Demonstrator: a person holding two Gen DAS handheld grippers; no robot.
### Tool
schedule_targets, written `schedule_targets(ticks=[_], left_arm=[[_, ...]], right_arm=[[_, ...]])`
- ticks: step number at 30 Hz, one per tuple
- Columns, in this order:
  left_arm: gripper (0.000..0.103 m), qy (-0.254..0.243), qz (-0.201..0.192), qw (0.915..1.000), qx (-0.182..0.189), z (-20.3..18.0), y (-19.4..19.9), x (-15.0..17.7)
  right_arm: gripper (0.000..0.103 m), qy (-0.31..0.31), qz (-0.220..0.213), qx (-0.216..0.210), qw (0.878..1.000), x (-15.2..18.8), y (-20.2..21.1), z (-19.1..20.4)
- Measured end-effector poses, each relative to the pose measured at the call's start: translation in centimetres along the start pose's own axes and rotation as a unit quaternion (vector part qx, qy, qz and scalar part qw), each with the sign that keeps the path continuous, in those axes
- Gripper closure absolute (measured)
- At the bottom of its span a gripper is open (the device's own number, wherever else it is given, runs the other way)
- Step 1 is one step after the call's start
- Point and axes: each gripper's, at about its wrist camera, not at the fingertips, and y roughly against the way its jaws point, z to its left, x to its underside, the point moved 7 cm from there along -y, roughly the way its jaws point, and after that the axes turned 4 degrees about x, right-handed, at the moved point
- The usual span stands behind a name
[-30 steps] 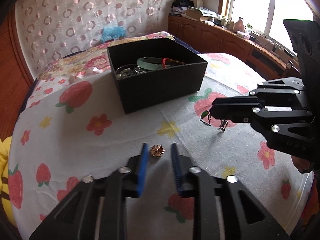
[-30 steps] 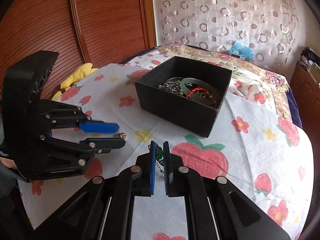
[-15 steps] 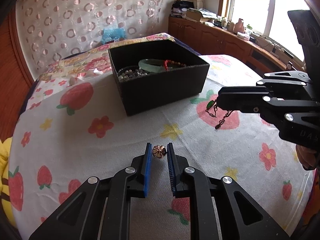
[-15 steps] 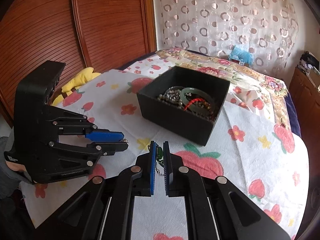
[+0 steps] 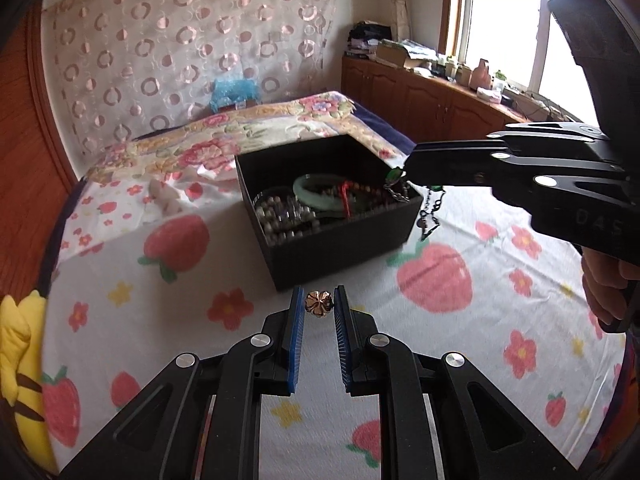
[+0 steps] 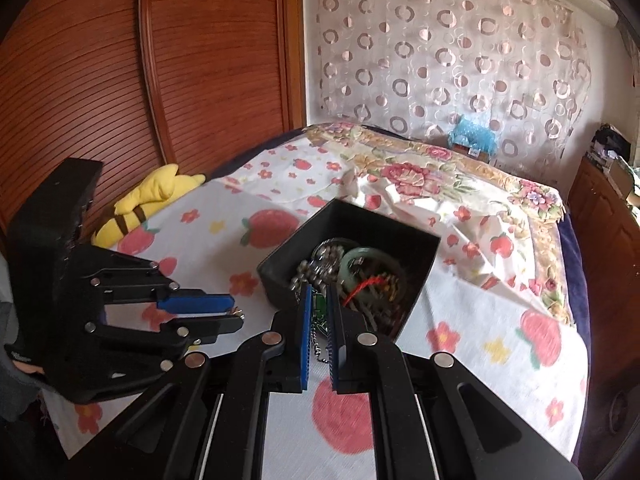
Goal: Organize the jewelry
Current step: 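Carry the stud and chain over the black box and open both tools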
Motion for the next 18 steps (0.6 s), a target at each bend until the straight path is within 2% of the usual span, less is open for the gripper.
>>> schedule_targets(ticks=[11,18], left_arm=[[0.089,-0.005,-0.013,0.9999,-0.005,0.5,0.5,-1.8],[0.089,0.0,-0.014,0.9998,-0.011,1.4,0.6,-2.1]], right_arm=[[0.095,-0.021,0.006,0.032,0.999,-2.9,-2.9,-3.0],[0.094,-0.045,0.02,0.031,0.998,-3.1,-4.9,-4.1]])
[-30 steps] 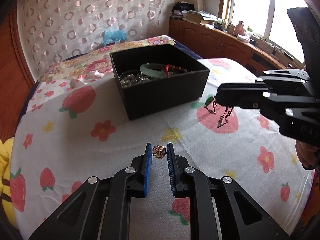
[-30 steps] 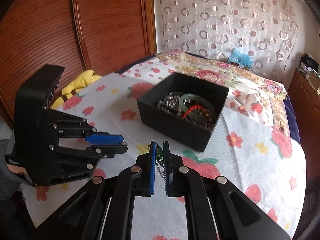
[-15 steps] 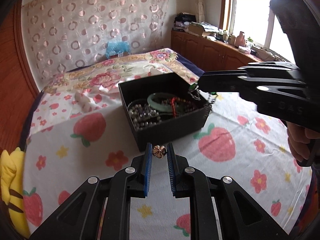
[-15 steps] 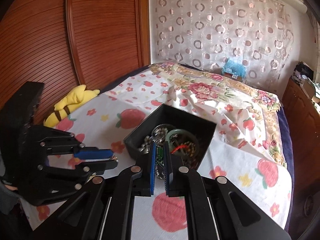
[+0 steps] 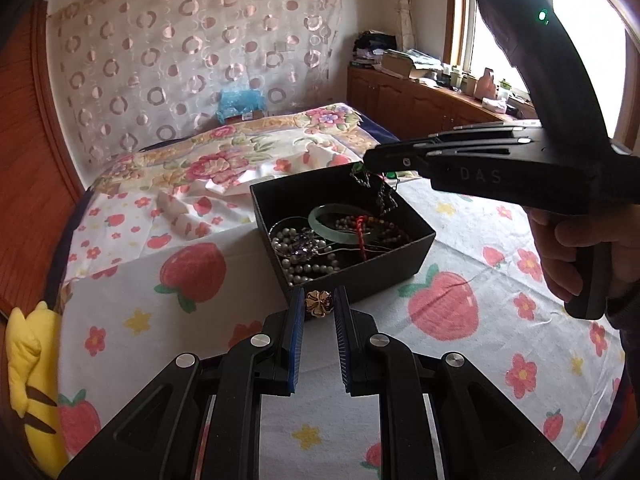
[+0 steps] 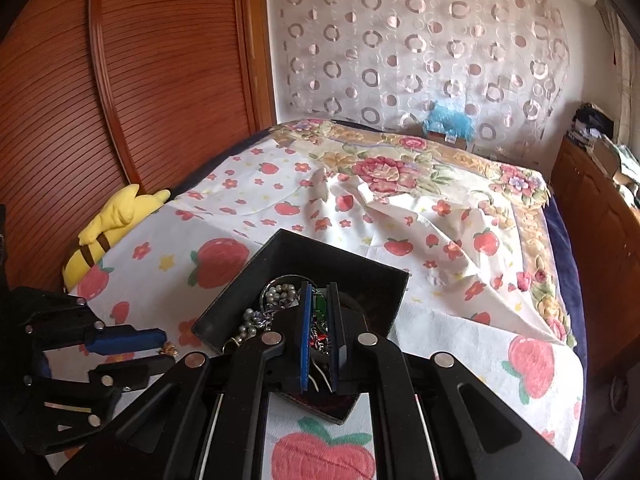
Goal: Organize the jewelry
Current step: 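Carry the stud and chain over the black box and open both tools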
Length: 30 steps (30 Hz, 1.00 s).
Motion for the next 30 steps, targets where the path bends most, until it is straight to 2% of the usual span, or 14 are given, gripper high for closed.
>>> schedule_targets(ticks=[14,19,24,26,30], left_arm=[[0.089,-0.001,-0.009,0.9999,-0.011,0.8,-1.3,-3.1],[0.089,0.005,-0.005,0.9999,-0.013,1.1,-2.6,-4.1],[0.089,0.006,-0.002,0.9999,-0.016,1.4,-3.7,-4.7],[0.089,0.008,-0.001,0.9998,-0.016,1.6,-4.1,-4.8],[0.089,0.007,0.0,0.9999,-0.016,1.7,-4.4,-5.0]], right_arm=[[0.093,-0.009,0.004,0.003,1.0,1.6,0.9,-2.0],[0.094,-0.012,-0.004,-0.017,1.0,1.7,1.5,-2.3],[0.09,-0.018,-0.015,-0.051,0.998,1.1,1.4,-1.9],[0.084,-0.014,-0.014,-0.053,0.998,0.9,1.2,-1.8],[0.083,-0.013,-0.015,-0.048,0.999,0.8,0.7,-2.1]])
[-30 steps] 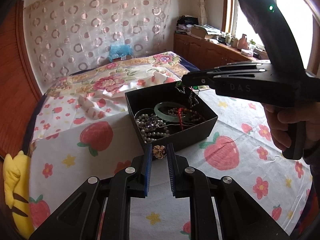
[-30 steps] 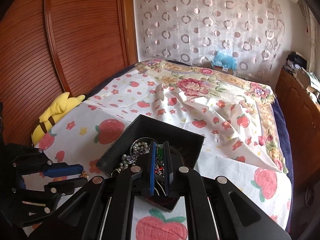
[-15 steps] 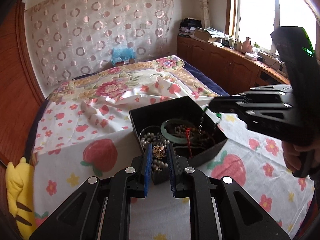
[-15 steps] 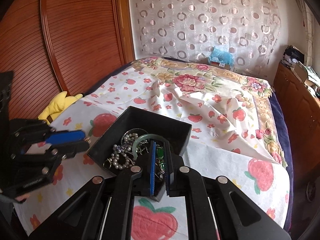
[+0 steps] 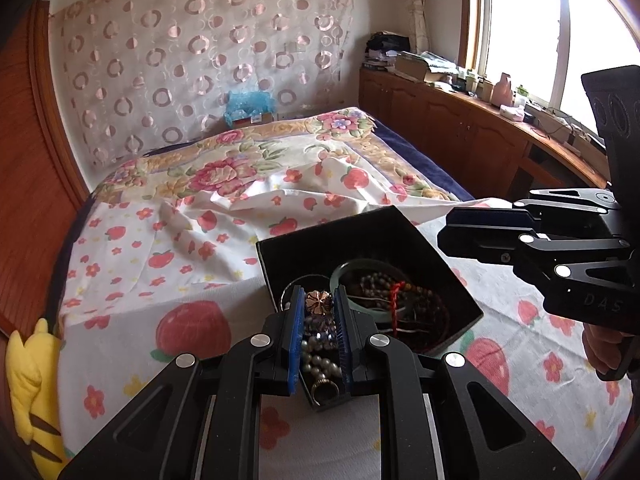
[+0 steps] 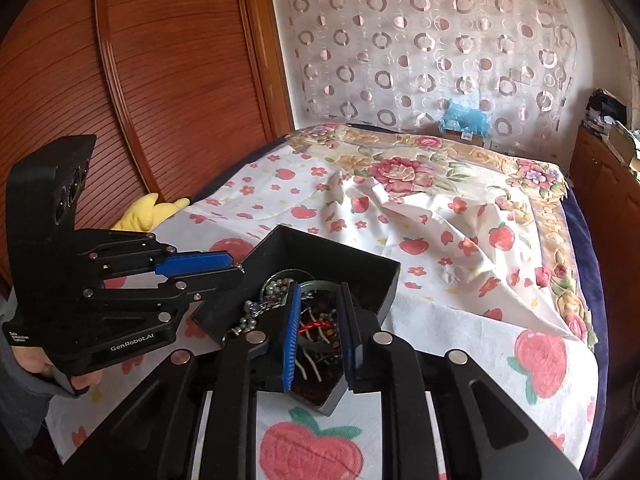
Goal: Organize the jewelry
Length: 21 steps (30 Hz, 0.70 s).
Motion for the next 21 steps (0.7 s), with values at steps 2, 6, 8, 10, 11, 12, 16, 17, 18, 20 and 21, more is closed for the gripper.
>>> schedule_targets(ticks=[2,6,8,10,11,12,16,17,18,20,21], left_arm=[[0.089,-0.002,0.003,1.0,-0.001,0.0,-0.3,-0.2],[0.089,-0.004,0.006,1.0,-0.004,0.3,-1.6,-1.0],[0.089,-0.001,0.007,0.9999,-0.008,0.5,-2.2,-1.3],[0.088,0.005,0.008,0.9999,-0.006,0.7,-2.6,-1.5],[0.083,0.007,0.007,0.9999,-0.006,0.7,-2.7,-1.6],[0.078,0.009,0.005,0.9999,-0.008,0.8,-2.7,-1.7],[0.05,0.014,-0.007,0.9997,-0.016,1.0,-1.9,-1.5],[0.038,0.017,-0.01,0.9996,-0.02,1.0,-1.7,-1.4],[0.033,0.019,-0.015,0.9994,-0.025,1.1,-1.3,-1.1],[0.019,0.024,-0.026,0.9989,-0.032,1.0,-0.5,-0.7],[0.018,0.028,-0.027,0.9986,-0.035,1.1,-0.1,-0.3]], right_arm=[[0.083,-0.001,0.0,0.002,1.0,0.0,-0.1,-0.3],[0.082,0.0,0.0,0.009,1.0,0.4,-0.1,-0.8],[0.082,-0.003,0.0,0.012,1.0,0.8,0.0,-1.2],[0.082,-0.006,0.001,0.014,1.0,1.1,0.1,-1.6],[0.082,-0.008,0.0,0.018,1.0,1.3,0.1,-1.8],[0.082,-0.012,-0.002,0.029,0.999,1.5,0.1,-2.1],[0.082,-0.027,-0.008,0.043,0.999,2.3,0.4,-2.7],[0.082,-0.03,-0.011,0.047,0.998,2.5,0.5,-2.8],[0.082,-0.032,-0.013,0.051,0.998,2.8,0.7,-2.9],[0.082,-0.036,-0.015,0.054,0.998,3.1,0.9,-2.9],[0.082,-0.039,-0.018,0.058,0.997,3.4,1.2,-2.8]])
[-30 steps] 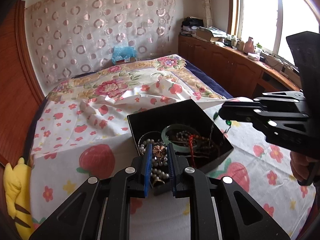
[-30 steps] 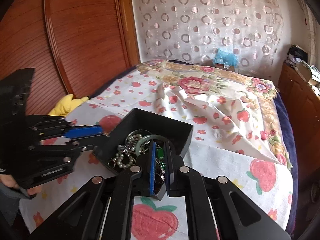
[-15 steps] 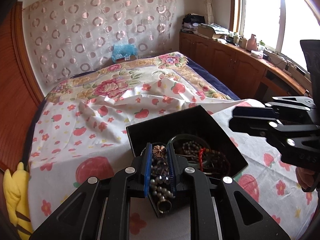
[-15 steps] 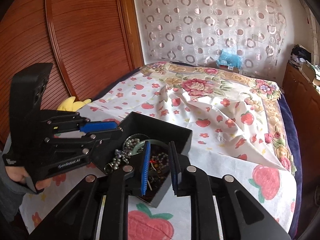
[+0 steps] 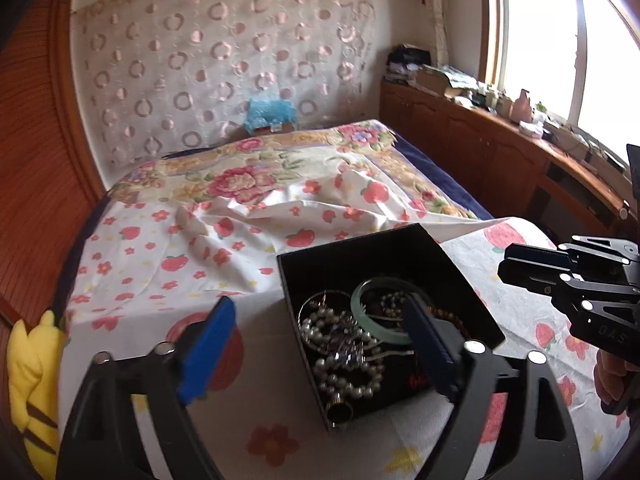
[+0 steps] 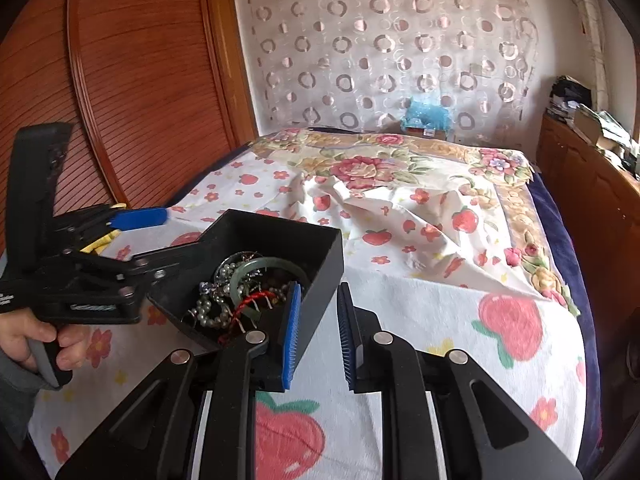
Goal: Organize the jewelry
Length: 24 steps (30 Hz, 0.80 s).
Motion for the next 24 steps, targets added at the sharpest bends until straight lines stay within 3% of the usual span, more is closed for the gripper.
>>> schedule_targets(ticks=[4,8,10,15,19,24], left_arm=[[0.011,0.018,-0.002,0.9998,-0.01,0.3,1.4,1.3],[0.008,0.026,-0.002,0.9996,-0.015,-0.1,3.4,2.7],[0.008,0.028,-0.006,0.9994,-0.018,-0.4,4.5,3.3],[0.008,0.021,-0.003,0.9994,-0.027,-1.4,6.6,4.9],[0.008,0.017,-0.014,0.9992,-0.035,-2.2,8.4,5.9],[0.008,0.023,-0.031,0.9984,-0.042,-3.0,11.2,6.6]], right_arm=[[0.082,-0.012,-0.007,0.005,1.0,0.8,1.0,-0.4],[0.048,-0.021,-0.022,0.016,0.999,1.4,2.5,-0.5],[0.042,-0.027,-0.03,0.018,0.999,1.8,3.3,-0.4],[0.009,-0.049,-0.048,0.035,0.997,2.9,6.0,-0.3],[0.002,-0.049,-0.064,0.056,0.995,3.6,8.2,0.5],[0.002,-0.054,-0.074,0.07,0.993,4.8,10.9,1.7]])
